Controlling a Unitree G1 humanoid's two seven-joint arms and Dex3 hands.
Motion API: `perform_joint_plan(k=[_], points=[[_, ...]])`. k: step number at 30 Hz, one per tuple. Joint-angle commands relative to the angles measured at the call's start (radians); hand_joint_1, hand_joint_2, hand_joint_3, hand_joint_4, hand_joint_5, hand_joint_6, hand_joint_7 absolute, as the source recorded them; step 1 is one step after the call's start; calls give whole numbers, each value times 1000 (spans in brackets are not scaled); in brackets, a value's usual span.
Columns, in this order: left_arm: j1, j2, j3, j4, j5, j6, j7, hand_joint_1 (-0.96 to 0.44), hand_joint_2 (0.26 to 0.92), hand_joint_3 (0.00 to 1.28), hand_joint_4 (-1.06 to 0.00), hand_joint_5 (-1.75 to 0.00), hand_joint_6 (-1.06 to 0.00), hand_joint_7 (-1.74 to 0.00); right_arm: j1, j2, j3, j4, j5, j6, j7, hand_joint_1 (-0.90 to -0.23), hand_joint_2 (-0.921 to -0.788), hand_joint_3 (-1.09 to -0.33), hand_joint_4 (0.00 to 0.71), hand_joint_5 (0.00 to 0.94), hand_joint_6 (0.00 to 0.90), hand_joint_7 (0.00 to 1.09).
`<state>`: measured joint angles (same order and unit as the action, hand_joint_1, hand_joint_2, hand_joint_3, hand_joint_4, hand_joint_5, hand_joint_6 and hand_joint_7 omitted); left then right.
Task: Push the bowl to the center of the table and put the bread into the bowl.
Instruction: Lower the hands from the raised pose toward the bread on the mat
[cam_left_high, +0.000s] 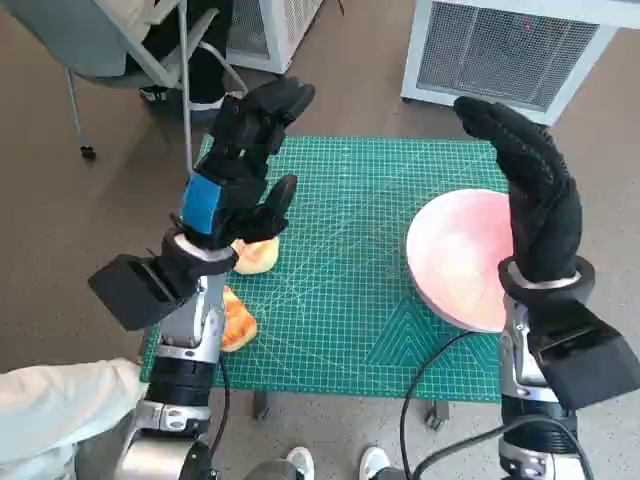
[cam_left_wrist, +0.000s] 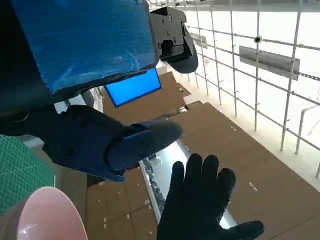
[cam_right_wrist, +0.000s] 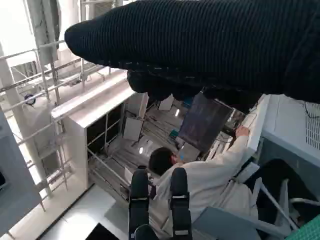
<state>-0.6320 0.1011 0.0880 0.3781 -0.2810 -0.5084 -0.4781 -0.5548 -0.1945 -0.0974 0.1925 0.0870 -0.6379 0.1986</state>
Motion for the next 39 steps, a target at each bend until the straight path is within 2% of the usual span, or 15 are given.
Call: perform_joint_plan(k=[1, 16, 20, 22, 28, 31, 35, 39], points=[[-18, 1, 4, -2, -7, -5, -5, -371, 795, 730, 1, -515, 1, -791, 15, -2, -1, 13, 12, -1, 9, -568, -921, -720, 302, 3, 25, 719], [-20, 1, 2, -3, -3, -4, -2, -358, 790, 744, 1, -512, 1, -789, 17, -4, -1, 20, 26, 0, 15, -565, -921, -716, 301, 2, 21, 721], [-21, 0, 2, 2, -5, -4, -4, -356, 788, 748, 1, -512, 1, -789, 24, -17, -12, 21, 23, -9, 12, -565, -921, -714, 301, 2, 21, 721], [-20, -1, 2, 3, -6, -5, -6, -356, 787, 751, 1, -511, 1, -788, 26, -30, -26, 35, 31, -20, 16, -567, -921, -712, 303, 3, 23, 722], [-16, -1, 3, 3, -8, -7, -8, -355, 784, 757, 1, -512, 1, -789, 38, -78, -86, 89, 68, -66, 31, -574, -921, -697, 307, 4, 48, 681], [-14, 1, 6, 1, -8, -5, -8, -348, 781, 761, 1, -512, 1, -789, 51, -113, -146, 140, 61, -107, 2, -579, -921, -691, 309, 4, 61, 634], [-12, 3, 9, 1, -4, -10, -3, -338, 775, 768, 1, -512, 1, -790, 58, -139, -225, 228, 53, -151, -55, -570, -921, -691, 307, 1, 80, 579], [-10, 3, 11, 0, -3, -11, 0, -334, 770, 774, 1, -516, 1, -791, 59, -168, -283, 321, 17, -184, -128, -554, -921, -703, 297, 0, 80, 557]])
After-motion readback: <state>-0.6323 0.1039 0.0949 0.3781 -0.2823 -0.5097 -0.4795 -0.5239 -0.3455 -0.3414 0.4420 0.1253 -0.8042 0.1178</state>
